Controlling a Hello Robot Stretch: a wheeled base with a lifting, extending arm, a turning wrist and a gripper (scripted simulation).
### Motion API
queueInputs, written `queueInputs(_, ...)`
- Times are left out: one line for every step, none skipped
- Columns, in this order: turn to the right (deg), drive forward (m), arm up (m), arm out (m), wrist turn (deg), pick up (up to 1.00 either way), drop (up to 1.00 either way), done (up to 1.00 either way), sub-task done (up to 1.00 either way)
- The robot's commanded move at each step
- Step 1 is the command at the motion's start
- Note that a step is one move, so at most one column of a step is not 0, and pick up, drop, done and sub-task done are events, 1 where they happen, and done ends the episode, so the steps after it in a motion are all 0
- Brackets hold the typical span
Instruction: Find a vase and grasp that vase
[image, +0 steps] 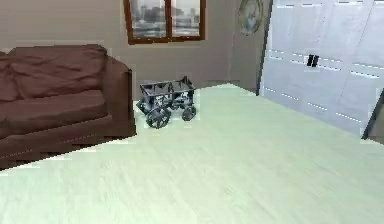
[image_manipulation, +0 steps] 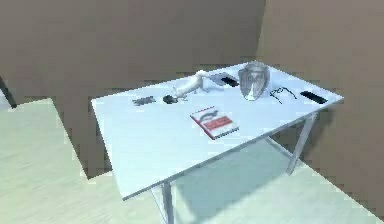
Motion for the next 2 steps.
queueInputs(-45.0,0.00,0.00,0.00,0.0,0.00,0.00,0.00,0.00)
queueInputs(-45.0,0.00,0.00,0.00,0.0,0.00,0.00,0.00,0.00)
